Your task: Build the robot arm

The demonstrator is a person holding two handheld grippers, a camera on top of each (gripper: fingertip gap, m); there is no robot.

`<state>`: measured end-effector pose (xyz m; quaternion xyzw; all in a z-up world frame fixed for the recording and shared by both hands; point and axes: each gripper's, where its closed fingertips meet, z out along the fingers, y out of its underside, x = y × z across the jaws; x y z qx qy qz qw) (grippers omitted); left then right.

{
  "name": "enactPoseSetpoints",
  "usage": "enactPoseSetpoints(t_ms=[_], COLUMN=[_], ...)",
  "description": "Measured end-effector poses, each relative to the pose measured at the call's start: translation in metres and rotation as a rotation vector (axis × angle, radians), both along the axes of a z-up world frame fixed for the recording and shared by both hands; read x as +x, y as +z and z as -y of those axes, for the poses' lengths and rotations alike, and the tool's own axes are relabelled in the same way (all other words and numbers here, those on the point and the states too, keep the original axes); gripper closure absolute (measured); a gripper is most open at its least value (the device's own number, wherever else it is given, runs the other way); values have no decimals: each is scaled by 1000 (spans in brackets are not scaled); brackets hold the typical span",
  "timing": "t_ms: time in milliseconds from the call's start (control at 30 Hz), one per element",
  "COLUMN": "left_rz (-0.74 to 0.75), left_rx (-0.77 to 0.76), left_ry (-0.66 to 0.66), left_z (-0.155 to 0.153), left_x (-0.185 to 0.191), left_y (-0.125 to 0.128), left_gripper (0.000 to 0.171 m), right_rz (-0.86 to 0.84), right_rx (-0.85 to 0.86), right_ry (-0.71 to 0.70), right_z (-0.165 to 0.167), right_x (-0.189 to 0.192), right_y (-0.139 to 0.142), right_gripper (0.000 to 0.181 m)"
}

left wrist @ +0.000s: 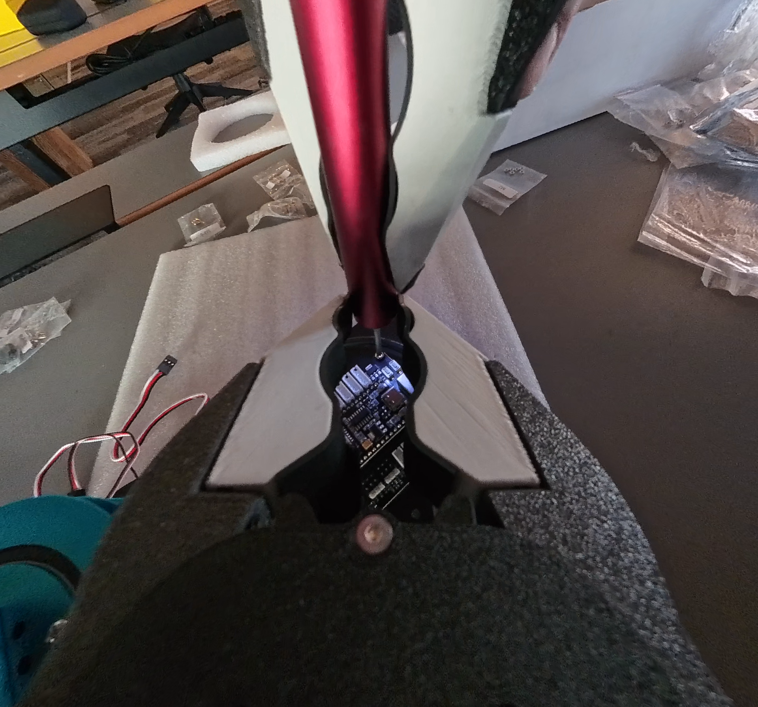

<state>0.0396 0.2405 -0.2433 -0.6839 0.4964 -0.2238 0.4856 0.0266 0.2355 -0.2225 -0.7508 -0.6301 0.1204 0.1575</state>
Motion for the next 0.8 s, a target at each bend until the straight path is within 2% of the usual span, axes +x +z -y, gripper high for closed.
enactPoseSetpoints(t_ms=[800], left_rz=[3], left_rx=[-2], left_ry=[-9], left_z=[0], left_x=[1], left_y=[-1], left_gripper=[151], right_rz=[26], right_rx=[20], right_ry=[21], right_z=[0], right_x=[2], right_y=[0], right_gripper=[160])
